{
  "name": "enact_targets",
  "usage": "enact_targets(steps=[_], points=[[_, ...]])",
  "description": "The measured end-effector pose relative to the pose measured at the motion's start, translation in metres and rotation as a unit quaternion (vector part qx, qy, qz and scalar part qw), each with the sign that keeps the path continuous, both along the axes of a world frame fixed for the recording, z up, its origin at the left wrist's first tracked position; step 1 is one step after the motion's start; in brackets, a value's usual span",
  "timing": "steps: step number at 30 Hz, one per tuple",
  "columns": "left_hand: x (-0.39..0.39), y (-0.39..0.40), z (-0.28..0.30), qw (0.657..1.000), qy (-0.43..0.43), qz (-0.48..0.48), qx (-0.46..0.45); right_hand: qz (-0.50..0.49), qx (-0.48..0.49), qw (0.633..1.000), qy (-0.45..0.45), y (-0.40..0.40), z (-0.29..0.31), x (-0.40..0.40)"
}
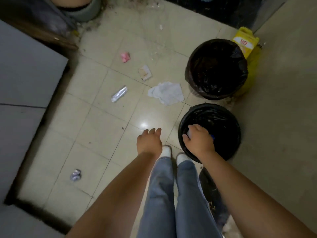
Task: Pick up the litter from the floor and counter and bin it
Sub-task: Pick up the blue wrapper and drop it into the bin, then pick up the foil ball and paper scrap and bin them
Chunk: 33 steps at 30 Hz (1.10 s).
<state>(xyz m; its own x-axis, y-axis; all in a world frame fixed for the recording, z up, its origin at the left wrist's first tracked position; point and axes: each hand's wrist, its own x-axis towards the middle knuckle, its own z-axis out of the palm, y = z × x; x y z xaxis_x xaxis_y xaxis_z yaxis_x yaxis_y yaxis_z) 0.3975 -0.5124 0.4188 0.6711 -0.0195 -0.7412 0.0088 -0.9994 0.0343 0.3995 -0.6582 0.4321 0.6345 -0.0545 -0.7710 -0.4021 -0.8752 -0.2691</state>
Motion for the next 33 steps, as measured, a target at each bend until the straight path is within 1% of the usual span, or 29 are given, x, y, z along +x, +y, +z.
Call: enact_targets(steps=[1,3,5,7,12,15,18,20,24,29,33], points=[[-0.004,0.014,0.007,1.0,-0.012,0.014,0.002,0.05,-0.007,0.999,-0.017,0.01,0.007,0.006],[-0.022,0.057,0.027,0.996,-0.026,0.077,0.029,0.162,-0.007,0.986,-0.044,0.048,0.024,0.016],[-0.043,0.096,0.045,0.986,-0.039,0.151,0.051,0.255,0.001,0.964,-0.071,0.087,0.041,0.021],[-0.069,0.131,0.061,0.969,-0.042,0.233,0.064,0.327,0.013,0.941,-0.089,0.128,0.057,0.02],[-0.146,0.212,0.085,0.903,-0.038,0.419,0.086,0.468,0.025,0.877,-0.105,0.229,0.081,-0.001],[-0.19,0.257,0.088,0.859,-0.023,0.503,0.096,0.532,0.038,0.839,-0.111,0.288,0.089,-0.018],[-0.225,0.302,0.082,0.819,-0.012,0.565,0.096,0.581,0.038,0.805,-0.11,0.349,0.089,-0.034],[-0.241,0.335,0.072,0.802,-0.008,0.591,0.087,0.603,0.034,0.79,-0.106,0.394,0.08,-0.045],[-0.256,0.417,0.036,0.779,0.0,0.624,0.066,0.64,0.029,0.762,-0.096,0.487,0.041,-0.07],[-0.265,0.502,-0.042,0.768,0.0,0.638,0.057,0.68,0.025,0.728,-0.087,0.571,-0.034,-0.096],[-0.27,0.539,-0.119,0.739,0.002,0.673,0.025,0.707,0.004,0.705,-0.06,0.599,-0.113,-0.096]])
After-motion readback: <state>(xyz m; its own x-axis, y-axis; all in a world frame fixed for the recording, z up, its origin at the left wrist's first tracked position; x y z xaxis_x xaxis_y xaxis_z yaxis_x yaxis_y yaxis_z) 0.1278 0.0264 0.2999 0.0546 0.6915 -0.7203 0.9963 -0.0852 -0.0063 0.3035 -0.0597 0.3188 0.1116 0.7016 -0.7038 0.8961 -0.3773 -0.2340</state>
